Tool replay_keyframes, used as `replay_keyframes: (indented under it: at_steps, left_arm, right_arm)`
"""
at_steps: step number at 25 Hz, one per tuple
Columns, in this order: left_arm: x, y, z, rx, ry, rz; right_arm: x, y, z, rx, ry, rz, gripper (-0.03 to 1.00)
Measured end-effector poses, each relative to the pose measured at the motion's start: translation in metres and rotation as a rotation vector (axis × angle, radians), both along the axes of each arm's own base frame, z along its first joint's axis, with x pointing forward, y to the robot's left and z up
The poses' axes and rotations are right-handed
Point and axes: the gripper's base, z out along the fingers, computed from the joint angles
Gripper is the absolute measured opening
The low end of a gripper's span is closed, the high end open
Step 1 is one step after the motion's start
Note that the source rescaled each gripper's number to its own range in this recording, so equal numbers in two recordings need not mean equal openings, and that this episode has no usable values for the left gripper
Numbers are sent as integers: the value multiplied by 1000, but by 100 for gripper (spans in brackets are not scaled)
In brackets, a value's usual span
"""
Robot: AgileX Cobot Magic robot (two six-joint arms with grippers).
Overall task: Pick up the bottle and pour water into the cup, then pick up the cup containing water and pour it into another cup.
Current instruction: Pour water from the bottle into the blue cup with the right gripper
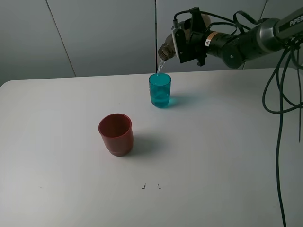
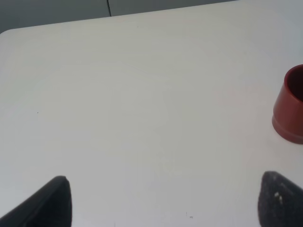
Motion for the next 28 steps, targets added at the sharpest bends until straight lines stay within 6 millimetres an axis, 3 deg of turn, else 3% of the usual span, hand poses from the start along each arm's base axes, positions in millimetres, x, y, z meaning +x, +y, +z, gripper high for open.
replay_keyframes:
  at_steps: [28]
  left_arm:
    - [0, 0, 0, 0, 0, 0]
  right_arm:
    - [0, 0, 1, -46, -30, 8, 0]
